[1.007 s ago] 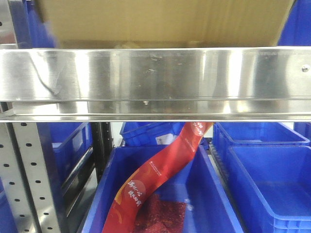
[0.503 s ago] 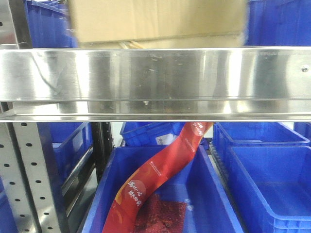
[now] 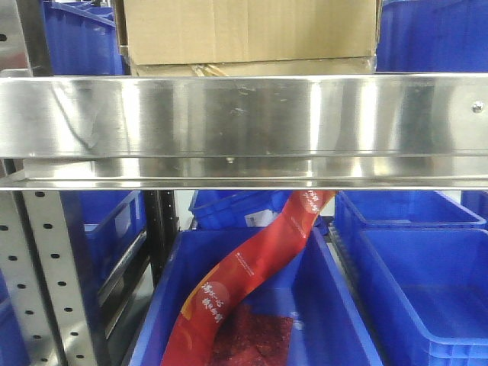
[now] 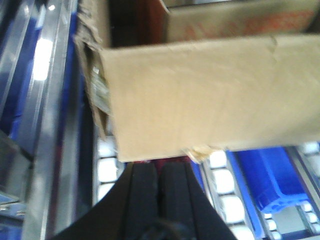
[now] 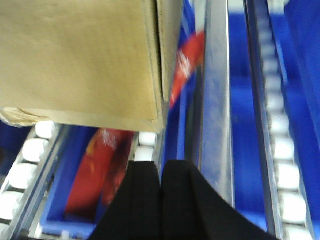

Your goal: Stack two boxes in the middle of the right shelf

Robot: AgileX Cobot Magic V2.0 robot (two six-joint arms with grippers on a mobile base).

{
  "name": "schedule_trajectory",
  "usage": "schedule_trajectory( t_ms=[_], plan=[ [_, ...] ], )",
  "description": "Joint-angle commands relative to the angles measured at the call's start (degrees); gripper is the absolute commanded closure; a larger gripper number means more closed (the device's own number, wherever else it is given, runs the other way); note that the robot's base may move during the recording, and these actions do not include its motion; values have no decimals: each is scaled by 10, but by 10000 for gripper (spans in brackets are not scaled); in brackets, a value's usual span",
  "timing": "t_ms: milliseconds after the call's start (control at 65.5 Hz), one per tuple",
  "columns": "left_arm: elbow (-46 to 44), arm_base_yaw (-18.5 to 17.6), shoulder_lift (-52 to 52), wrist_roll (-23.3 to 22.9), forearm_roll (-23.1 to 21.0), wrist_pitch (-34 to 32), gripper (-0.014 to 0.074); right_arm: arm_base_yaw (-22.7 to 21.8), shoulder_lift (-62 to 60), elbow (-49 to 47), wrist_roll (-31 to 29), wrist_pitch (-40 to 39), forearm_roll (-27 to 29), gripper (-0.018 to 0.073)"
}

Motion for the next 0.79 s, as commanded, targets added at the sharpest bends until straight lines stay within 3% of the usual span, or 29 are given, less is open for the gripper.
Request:
schedule_trajectory(
  t_ms=[0, 214, 336, 564, 778],
  plan=[
    [75, -6, -46, 4, -13, -81, 707, -1, -48, 69, -9, -102, -12, 721],
    [313, 30, -156, 3, -80, -289, 707, -1, -151, 256, -9, -321, -12, 721],
    [443, 67, -222, 3, -95, -384, 707, -1, -196, 338, -9, -385, -12, 721],
    [634, 104, -376, 4, -75, -492, 707, -1, -277, 446, -9, -393, -12, 721],
    [738, 105, -541, 4, -51, -485, 707, -1, -383, 477, -9, -306, -11, 721]
  ],
)
